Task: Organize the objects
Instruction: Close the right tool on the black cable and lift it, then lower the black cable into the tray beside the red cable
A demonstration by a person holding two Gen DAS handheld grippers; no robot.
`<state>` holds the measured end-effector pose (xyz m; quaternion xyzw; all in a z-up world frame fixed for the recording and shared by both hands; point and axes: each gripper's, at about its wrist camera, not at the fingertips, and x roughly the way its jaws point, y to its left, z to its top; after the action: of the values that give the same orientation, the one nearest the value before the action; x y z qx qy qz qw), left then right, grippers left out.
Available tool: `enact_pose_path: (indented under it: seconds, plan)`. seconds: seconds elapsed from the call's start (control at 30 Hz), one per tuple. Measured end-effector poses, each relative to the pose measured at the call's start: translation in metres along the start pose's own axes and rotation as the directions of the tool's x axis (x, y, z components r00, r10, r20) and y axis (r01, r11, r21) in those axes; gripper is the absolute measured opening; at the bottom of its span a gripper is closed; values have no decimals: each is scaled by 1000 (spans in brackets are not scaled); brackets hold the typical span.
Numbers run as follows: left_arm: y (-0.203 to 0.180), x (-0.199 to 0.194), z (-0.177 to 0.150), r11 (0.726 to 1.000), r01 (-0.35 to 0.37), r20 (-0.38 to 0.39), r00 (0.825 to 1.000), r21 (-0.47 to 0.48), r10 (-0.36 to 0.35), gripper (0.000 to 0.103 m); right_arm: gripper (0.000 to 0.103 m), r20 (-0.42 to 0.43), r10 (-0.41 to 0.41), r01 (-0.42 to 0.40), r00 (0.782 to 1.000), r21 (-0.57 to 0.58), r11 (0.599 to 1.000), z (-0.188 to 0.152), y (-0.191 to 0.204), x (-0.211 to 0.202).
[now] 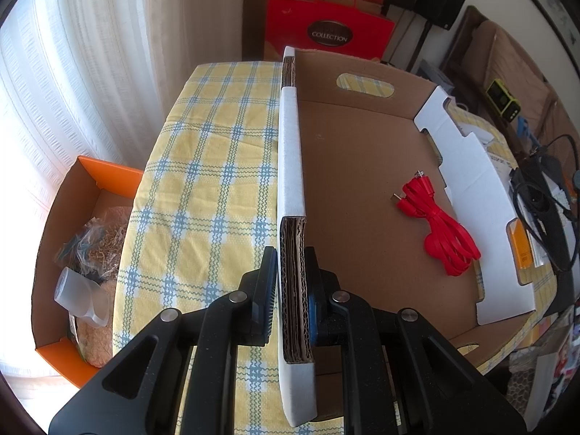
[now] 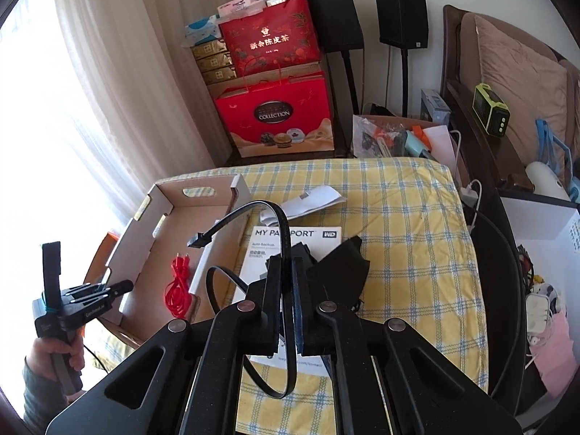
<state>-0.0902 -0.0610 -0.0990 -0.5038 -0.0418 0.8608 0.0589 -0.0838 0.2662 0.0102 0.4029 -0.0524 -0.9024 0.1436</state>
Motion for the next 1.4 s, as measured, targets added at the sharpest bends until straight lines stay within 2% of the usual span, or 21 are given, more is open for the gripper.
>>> enact_pose_path:
  seconds: [0.37, 0.67, 0.9, 1.2, 1.3, 1.4]
  plan:
    - [-1, -1, -1, 1000, -3, 0, 1000, -3, 3, 12, 4, 11, 79, -79, 997, -50, 996, 25, 45, 5]
    - [-1, -1, 0, 1000, -9, -2, 1000, 1, 9, 12, 4, -53, 191, -192, 980, -18, 981, 27, 81, 46]
    - [-2, -1, 0, 1000, -11, -3, 1000, 6, 11, 12, 4, -94, 193, -198, 977, -45, 979, 36, 110, 83]
    - [-2, -1, 0, 1000, -4, -4, 1000, 2, 4, 12, 5, -188, 262, -252, 947, 79, 965, 28, 113, 133]
    - [-2, -1, -1, 1000, -2, -4, 1000, 2, 2, 12, 5, -208, 284, -267, 936, 108, 958, 20, 114, 139]
    - [-1, -1, -1, 1000, 3, -4, 1000, 2, -3, 12, 5, -219, 279, -260, 935, 109, 959, 12, 116, 140]
